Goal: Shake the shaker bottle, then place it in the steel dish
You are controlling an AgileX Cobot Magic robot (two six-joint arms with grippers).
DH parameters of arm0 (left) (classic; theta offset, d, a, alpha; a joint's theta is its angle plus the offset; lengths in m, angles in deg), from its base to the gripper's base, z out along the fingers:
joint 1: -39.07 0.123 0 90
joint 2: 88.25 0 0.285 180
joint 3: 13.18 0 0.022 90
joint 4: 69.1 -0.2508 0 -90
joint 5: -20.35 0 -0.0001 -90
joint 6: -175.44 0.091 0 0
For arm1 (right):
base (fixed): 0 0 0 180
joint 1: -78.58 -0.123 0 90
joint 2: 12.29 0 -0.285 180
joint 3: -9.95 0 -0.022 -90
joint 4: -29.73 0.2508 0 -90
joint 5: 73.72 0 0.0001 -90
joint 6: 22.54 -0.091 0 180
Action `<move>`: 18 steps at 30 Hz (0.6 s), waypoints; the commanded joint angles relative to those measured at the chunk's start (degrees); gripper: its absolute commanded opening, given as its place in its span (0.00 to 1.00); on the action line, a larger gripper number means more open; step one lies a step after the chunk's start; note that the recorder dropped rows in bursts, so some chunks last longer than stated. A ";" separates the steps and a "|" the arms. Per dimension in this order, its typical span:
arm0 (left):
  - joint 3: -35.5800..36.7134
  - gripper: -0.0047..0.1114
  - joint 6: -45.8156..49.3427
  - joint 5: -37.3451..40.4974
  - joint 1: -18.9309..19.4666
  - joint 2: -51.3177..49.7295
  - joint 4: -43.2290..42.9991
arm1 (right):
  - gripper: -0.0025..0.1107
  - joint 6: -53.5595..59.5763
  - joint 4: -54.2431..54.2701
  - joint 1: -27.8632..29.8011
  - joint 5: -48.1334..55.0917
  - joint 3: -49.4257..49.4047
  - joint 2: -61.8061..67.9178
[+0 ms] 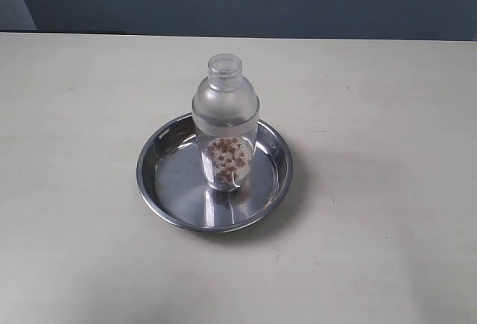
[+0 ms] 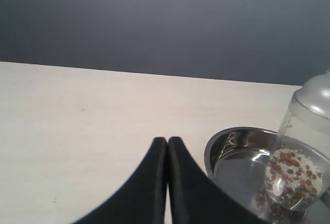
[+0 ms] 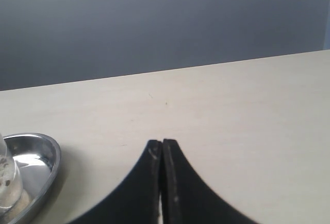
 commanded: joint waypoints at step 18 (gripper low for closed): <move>0.27 0.04 4.67 8.99 6.59 6.02 -2.51 | 0.01 0.20 -0.16 -0.12 -0.75 -0.07 -0.27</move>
